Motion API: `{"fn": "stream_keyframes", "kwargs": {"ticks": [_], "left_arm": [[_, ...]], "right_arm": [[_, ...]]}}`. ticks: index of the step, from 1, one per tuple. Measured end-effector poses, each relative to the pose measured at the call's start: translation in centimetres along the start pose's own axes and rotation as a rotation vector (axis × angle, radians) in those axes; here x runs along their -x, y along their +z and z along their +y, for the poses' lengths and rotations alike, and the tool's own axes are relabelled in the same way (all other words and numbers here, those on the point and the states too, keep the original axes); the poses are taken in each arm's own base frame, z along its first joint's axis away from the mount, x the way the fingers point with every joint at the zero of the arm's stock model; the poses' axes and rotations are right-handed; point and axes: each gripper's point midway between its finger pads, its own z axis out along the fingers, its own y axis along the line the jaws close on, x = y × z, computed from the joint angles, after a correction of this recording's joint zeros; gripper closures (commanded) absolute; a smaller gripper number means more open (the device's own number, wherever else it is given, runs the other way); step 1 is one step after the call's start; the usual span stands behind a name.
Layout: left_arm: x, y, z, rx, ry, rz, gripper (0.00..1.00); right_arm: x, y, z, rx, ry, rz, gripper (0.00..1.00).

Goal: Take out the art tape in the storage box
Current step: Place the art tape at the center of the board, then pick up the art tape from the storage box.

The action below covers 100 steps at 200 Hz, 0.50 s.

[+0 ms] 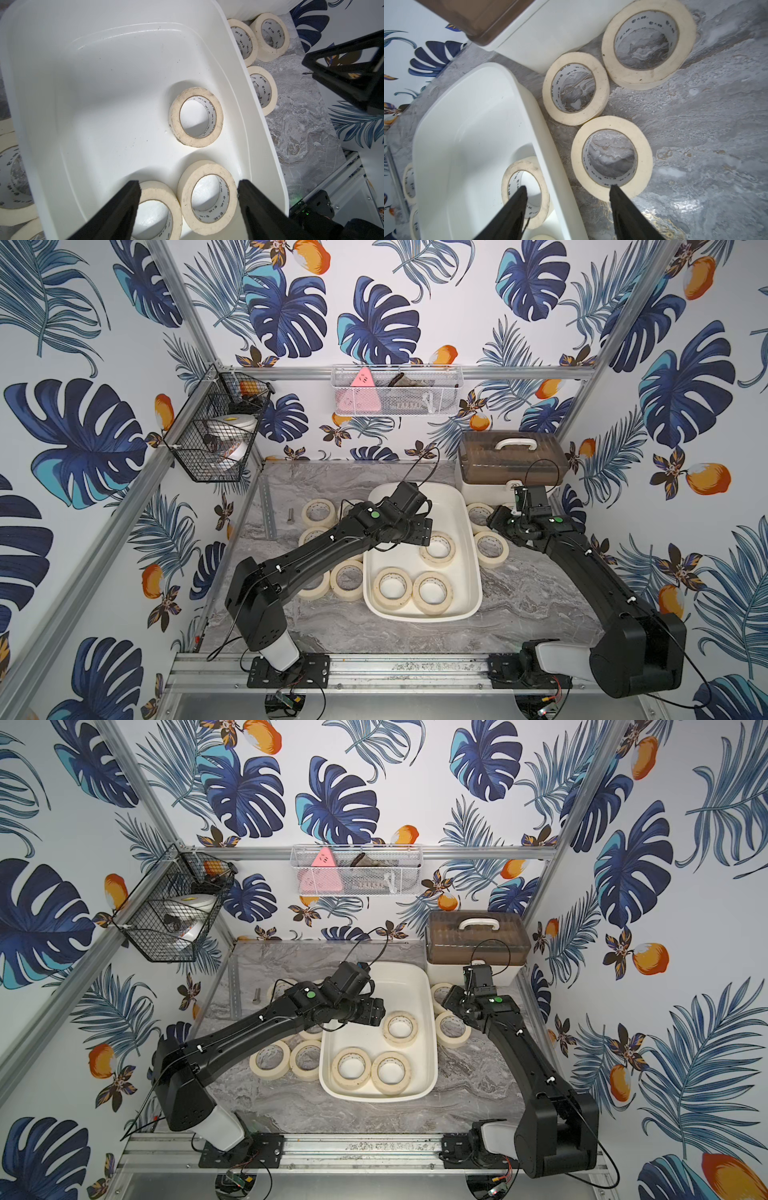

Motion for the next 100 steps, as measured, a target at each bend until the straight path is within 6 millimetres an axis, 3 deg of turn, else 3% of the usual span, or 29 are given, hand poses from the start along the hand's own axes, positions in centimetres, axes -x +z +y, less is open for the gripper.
{"fn": "stream_keyframes", "kwargs": {"ticks": [63, 100], "left_arm": [[-2.7, 5.0, 1.1, 0.037, -0.027, 0.079, 0.2], [-3.6, 8.1, 1.5, 0.057, -0.052, 0.106, 0.26]], "right_arm": [[-1.7, -2.6, 4.9, 0.131, -0.086, 0.037, 0.32], [-2.8, -2.9, 5.9, 0.145, -0.121, 0.059, 0.32]]}}
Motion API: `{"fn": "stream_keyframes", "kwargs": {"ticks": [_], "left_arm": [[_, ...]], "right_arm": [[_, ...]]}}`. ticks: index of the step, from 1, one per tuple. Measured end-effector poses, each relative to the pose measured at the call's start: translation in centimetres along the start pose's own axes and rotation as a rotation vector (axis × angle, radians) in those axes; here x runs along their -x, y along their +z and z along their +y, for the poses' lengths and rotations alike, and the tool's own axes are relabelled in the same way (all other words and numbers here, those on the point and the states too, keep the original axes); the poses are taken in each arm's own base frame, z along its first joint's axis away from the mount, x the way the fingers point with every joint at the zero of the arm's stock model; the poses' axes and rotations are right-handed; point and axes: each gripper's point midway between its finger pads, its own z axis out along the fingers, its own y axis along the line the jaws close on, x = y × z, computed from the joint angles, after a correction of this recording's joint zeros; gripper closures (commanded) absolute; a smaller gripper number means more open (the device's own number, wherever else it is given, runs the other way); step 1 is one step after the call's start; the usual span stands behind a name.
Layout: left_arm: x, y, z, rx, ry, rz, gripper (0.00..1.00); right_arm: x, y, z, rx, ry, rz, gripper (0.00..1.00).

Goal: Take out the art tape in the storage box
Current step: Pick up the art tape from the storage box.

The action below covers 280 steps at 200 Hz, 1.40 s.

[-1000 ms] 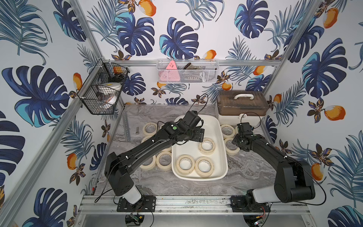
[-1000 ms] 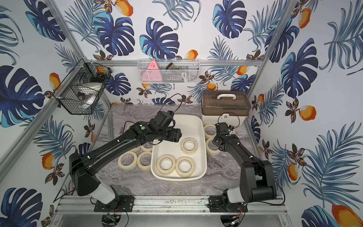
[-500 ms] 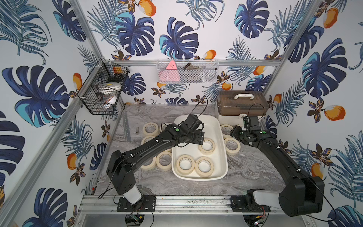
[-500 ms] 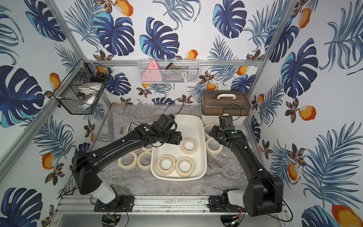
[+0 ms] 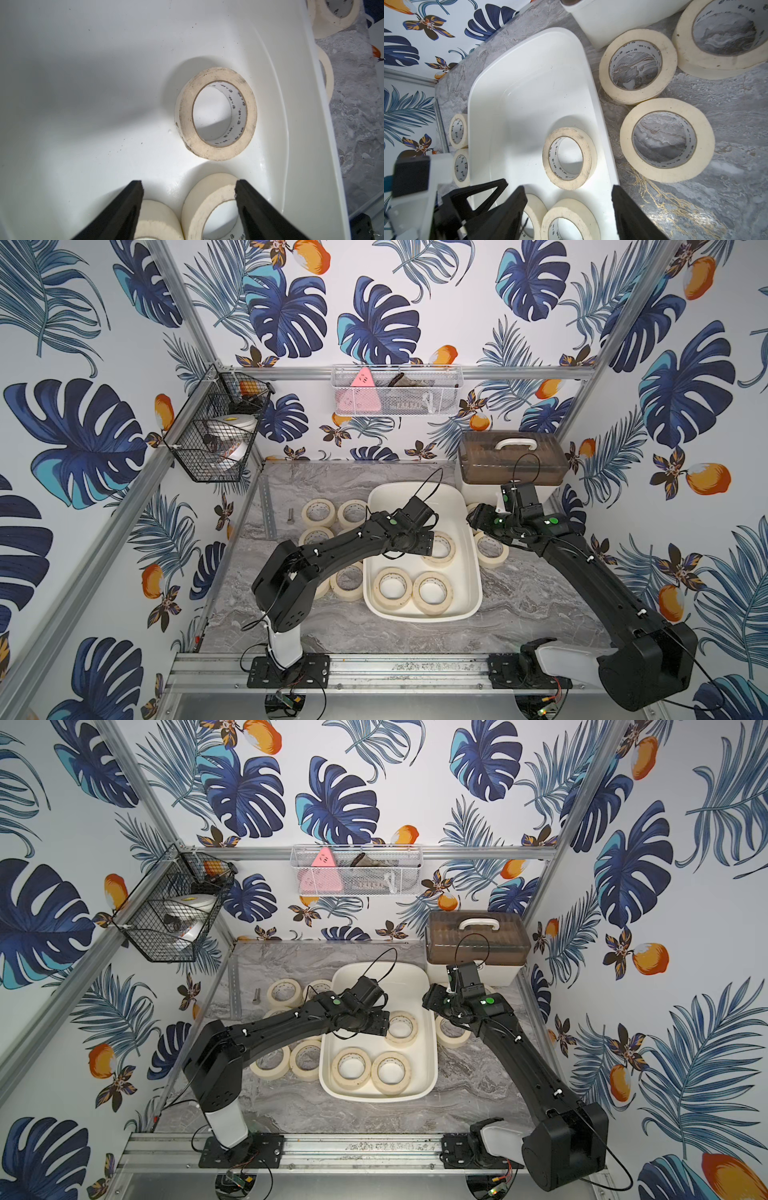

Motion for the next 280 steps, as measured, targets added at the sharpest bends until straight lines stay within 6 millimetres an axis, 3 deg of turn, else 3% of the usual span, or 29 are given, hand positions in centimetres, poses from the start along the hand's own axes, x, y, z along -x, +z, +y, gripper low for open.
{"fn": "stream_keyframes", "kwargs": {"ticks": [40, 95, 126, 155, 193, 217, 280], "left_arm": [[-0.3, 3.5, 0.3, 0.032, -0.02, 0.024, 0.29], [0.0, 6.8, 0.5, 0.063, -0.025, 0.025, 0.37], [-0.1, 8.4, 0.5, 0.073, -0.029, 0.032, 0.47], [0.1, 9.6, 0.3, 0.071, -0.045, 0.031, 0.64], [0.6, 9.3, 0.6, 0.093, -0.042, 0.013, 0.81], [1.1, 8.6, 0.5, 0.1, -0.041, -0.002, 0.87], [3.5, 3.6, -0.3, 0.11, -0.011, -0.067, 0.93]], "right_arm": [[0.5, -0.7, 0.7, 0.0, -0.009, -0.012, 0.32], [0.2, -1.4, 0.4, -0.01, -0.015, -0.007, 0.32], [0.3, -1.9, 0.4, -0.01, -0.025, -0.015, 0.32], [0.3, -2.2, 0.5, -0.005, -0.035, -0.019, 0.32], [0.2, -2.6, 0.5, -0.009, -0.047, -0.012, 0.32], [0.1, -2.7, 0.5, -0.01, -0.06, -0.011, 0.34], [-0.1, -2.8, 0.6, -0.007, -0.084, -0.004, 0.35]]}}
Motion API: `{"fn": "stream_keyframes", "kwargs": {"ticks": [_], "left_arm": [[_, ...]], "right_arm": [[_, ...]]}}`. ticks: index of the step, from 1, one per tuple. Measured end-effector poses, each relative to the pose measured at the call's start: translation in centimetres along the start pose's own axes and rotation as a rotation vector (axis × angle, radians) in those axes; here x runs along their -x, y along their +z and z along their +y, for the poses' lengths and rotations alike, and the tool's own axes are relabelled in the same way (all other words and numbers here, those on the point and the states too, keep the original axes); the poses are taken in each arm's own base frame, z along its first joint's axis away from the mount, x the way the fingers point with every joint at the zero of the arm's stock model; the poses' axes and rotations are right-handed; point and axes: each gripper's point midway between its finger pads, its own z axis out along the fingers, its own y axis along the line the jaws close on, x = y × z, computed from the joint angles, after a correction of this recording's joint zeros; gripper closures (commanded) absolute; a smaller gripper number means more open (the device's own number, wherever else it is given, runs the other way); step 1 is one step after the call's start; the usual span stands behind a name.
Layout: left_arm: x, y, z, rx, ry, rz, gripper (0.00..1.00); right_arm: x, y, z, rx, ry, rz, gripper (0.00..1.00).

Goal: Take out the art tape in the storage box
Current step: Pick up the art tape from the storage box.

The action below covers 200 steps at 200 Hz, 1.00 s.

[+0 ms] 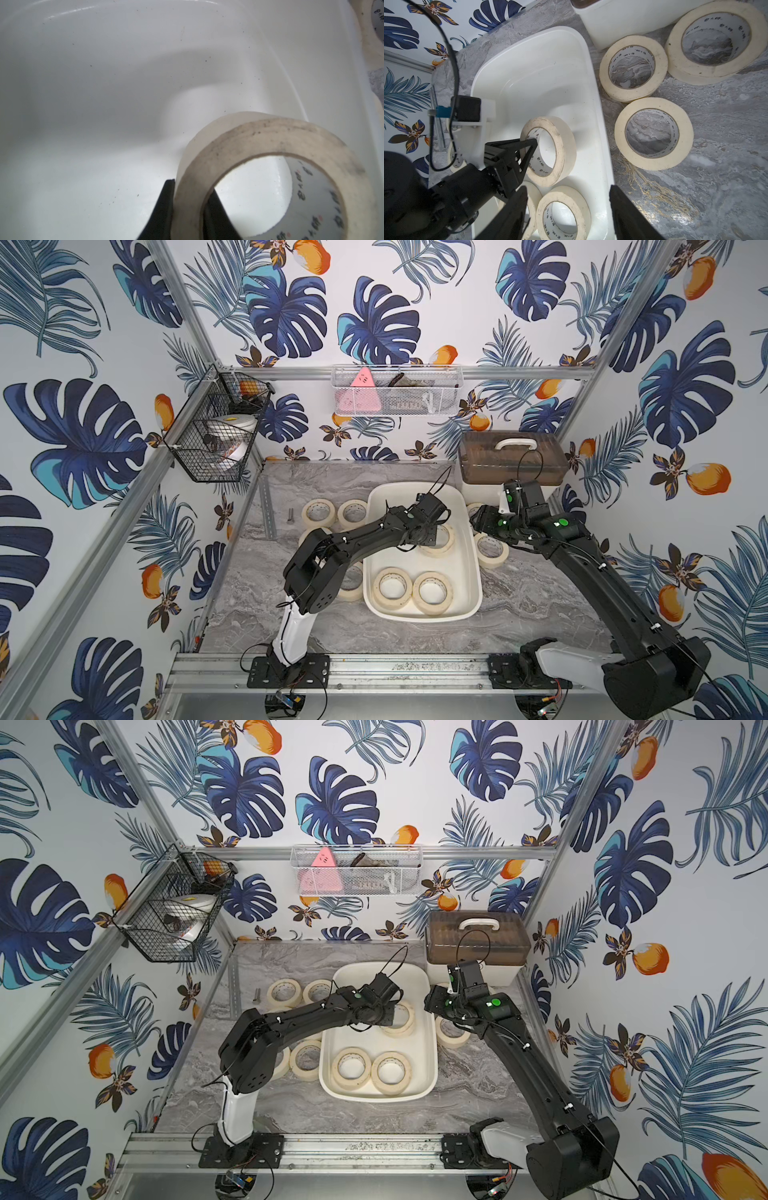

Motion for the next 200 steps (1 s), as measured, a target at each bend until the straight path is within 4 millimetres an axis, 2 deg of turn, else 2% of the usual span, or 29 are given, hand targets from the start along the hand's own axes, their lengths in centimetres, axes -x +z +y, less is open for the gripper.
{"fn": "stream_keyframes", "kwargs": {"ticks": [39, 116, 169, 200], "left_arm": [[0.9, -2.9, -1.3, 0.001, 0.042, -0.016, 0.93], [1.5, -7.1, -4.2, -0.044, 0.084, -0.016, 0.94], [0.9, -8.6, -5.7, -0.092, 0.103, 0.006, 0.94], [1.0, -9.2, -6.2, -0.11, 0.106, 0.003, 0.94]], "right_arm": [[-0.3, -0.3, 0.4, 0.014, -0.02, 0.0, 0.35], [-2.1, -0.3, 1.6, 0.031, -0.074, 0.029, 0.37], [-2.2, 0.0, 1.2, -0.034, -0.111, 0.029, 0.42], [-2.1, 0.4, 0.8, -0.072, -0.135, 0.028, 0.51]]}}
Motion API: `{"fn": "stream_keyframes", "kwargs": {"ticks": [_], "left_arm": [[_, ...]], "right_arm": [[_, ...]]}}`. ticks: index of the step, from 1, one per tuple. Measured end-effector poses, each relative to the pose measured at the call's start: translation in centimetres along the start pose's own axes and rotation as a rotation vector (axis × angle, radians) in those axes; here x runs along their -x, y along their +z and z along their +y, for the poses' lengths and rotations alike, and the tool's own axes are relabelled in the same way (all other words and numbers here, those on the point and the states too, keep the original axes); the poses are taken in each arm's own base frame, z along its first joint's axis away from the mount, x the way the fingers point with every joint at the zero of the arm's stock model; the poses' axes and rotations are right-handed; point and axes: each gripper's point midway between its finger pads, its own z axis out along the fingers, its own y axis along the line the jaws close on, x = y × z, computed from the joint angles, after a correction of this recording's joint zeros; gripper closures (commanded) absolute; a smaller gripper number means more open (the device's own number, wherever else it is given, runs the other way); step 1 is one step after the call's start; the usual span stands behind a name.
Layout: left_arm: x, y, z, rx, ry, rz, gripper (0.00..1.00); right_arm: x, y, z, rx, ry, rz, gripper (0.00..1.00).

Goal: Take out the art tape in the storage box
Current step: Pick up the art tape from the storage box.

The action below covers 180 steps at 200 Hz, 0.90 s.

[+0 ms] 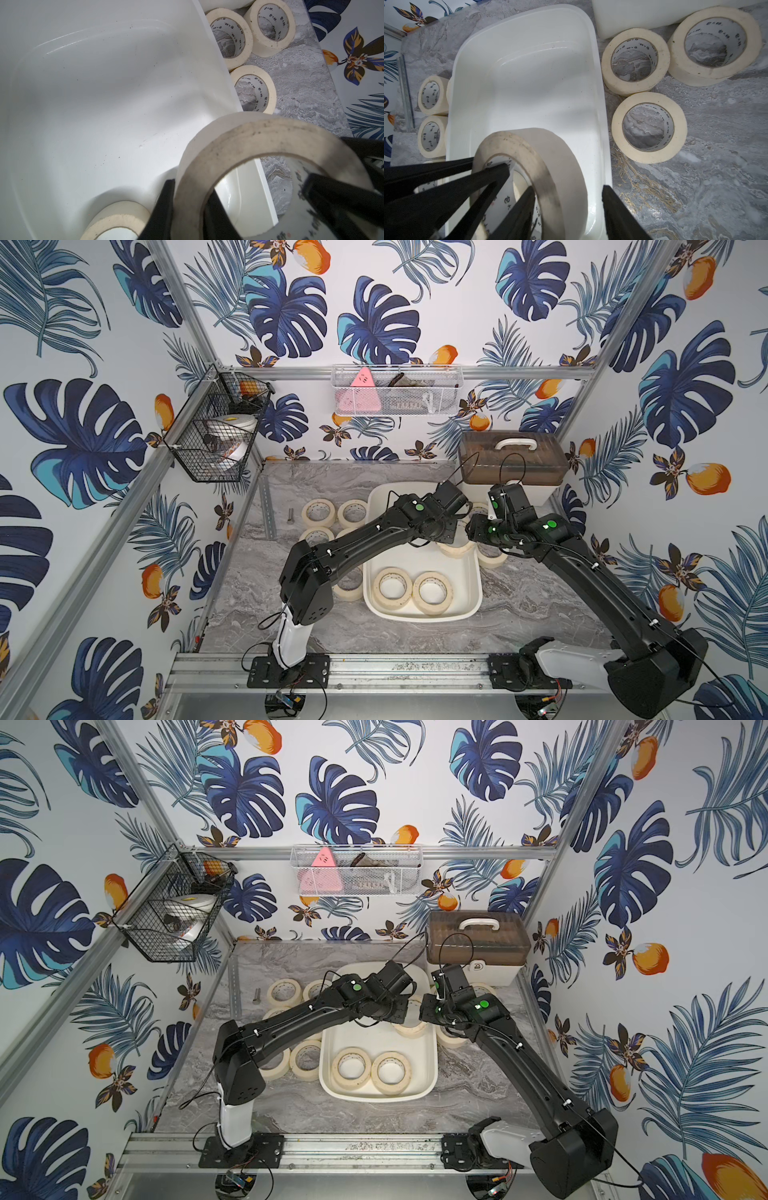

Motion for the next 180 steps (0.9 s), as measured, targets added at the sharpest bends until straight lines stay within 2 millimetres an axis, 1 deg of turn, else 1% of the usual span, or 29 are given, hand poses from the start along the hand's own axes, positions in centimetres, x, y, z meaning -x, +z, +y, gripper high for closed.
{"fn": "stream_keyframes", "kwargs": {"ticks": [13, 44, 74, 90, 95, 99, 109, 129, 136, 154, 180], "left_arm": [[0.0, -0.1, -0.1, -0.001, 0.002, 0.0, 0.94], [0.1, -0.3, -0.2, -0.007, 0.016, -0.001, 0.93], [-0.2, -0.3, -0.5, -0.019, 0.031, 0.005, 0.91], [-0.2, -0.7, -0.4, -0.025, 0.03, -0.001, 0.9], [-0.2, -0.8, -0.4, -0.027, 0.03, -0.004, 0.88], [-0.2, -0.9, -0.4, -0.027, 0.03, -0.005, 0.87], [-0.2, -1.1, -0.3, -0.026, 0.028, -0.009, 0.76], [-0.2, -1.4, -0.3, -0.033, 0.025, -0.014, 0.58], [-0.1, -1.7, -0.6, -0.05, 0.02, -0.018, 0.53], [0.1, -3.2, -1.2, -0.101, 0.008, -0.03, 0.43], [0.4, -4.5, -1.4, -0.149, -0.015, -0.052, 0.32]], "right_arm": [[0.0, 0.1, 0.0, -0.006, -0.01, 0.001, 0.56], [0.0, 0.1, 0.3, 0.001, -0.042, 0.008, 0.78], [-0.7, 0.2, 0.0, -0.014, -0.084, 0.037, 0.89], [-0.9, 0.2, 0.0, -0.01, -0.087, 0.048, 0.94], [-0.9, 0.2, 0.1, -0.007, -0.087, 0.049, 0.96], [-0.9, 0.2, 0.2, -0.003, -0.086, 0.049, 0.97], [-0.9, 0.2, 0.3, 0.003, -0.086, 0.048, 1.0], [-0.9, 0.2, 0.4, 0.007, -0.085, 0.051, 1.0], [-1.0, 0.2, 0.1, -0.003, -0.079, 0.054, 1.0], [-0.5, 0.3, -0.5, -0.033, -0.061, 0.033, 1.0], [-0.5, 0.3, -0.6, -0.041, -0.058, 0.028, 1.0]]}}
